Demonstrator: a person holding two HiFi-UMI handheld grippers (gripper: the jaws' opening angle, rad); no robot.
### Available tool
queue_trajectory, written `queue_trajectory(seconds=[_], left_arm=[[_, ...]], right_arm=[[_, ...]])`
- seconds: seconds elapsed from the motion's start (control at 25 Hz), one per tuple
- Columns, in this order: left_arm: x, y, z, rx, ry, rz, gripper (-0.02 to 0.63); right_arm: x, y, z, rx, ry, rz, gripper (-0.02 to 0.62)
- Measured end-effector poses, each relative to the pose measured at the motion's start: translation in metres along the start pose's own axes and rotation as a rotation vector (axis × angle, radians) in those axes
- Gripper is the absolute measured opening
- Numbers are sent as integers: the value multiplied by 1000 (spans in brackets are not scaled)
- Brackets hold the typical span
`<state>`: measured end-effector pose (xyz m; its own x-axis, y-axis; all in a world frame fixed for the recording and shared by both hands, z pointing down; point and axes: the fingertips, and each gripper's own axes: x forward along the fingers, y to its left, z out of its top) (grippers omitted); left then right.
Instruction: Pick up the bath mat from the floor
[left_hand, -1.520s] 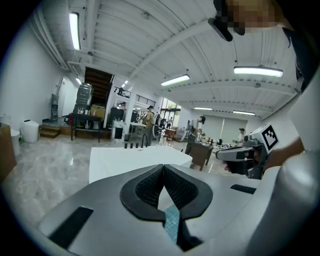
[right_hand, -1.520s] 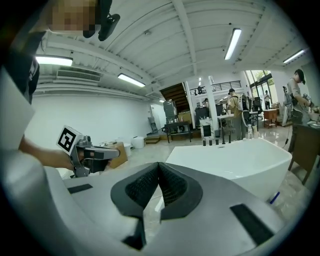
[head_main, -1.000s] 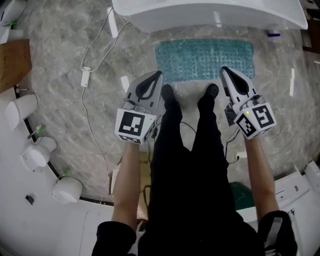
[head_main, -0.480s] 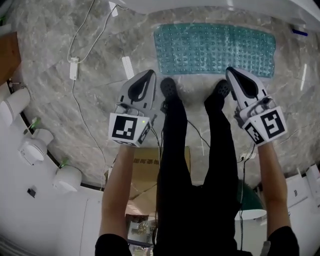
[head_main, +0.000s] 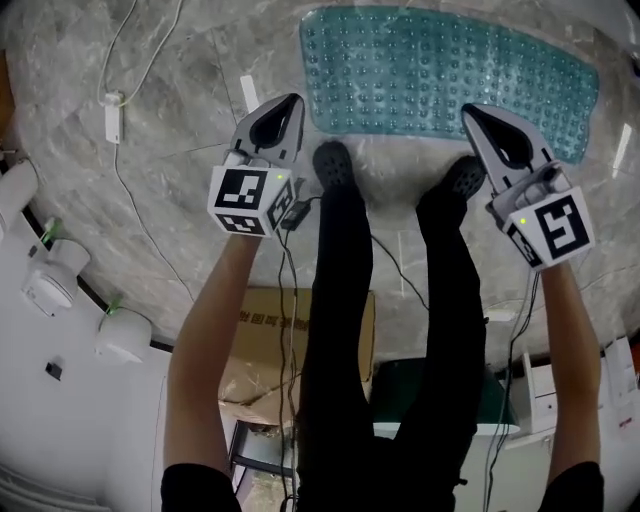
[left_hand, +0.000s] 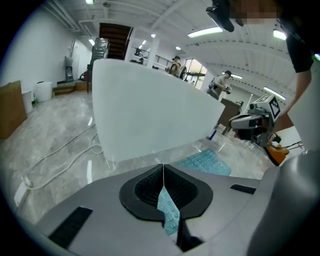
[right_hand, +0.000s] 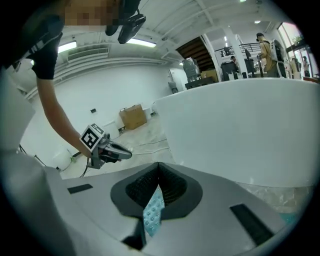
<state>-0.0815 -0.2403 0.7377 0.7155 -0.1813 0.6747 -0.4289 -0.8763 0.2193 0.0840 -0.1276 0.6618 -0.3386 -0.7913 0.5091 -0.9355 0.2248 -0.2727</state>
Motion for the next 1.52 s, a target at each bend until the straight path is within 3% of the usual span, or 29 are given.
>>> queue_trajectory(seconds=[0.28,0.44,0.52,0.8,1.04,1.24,1.52], left_arm=[[97,57,-105,-48,109,84,14],[135,75,-156,-51,192,85,18],[149,80,-183,-54,246,81,86],[190,95,-252,-30,350,94,149],[221,111,-288,-150,381,112,294],[241,116,-298,-224,371,141,342],[252,114,-302,-244,358,215,382]], right_arm=[[63,-31,-83,48,6,3,14],[92,-38,-116,64,6,0,14],[103,-38,-131,73,16,7,14],[132,-40,-167,105,2,18,12],[149,-40,-192,122,-4,31,12],[155,-40,-204,122,-6,42,12],[153,-48,-212,156,-12,17,14]])
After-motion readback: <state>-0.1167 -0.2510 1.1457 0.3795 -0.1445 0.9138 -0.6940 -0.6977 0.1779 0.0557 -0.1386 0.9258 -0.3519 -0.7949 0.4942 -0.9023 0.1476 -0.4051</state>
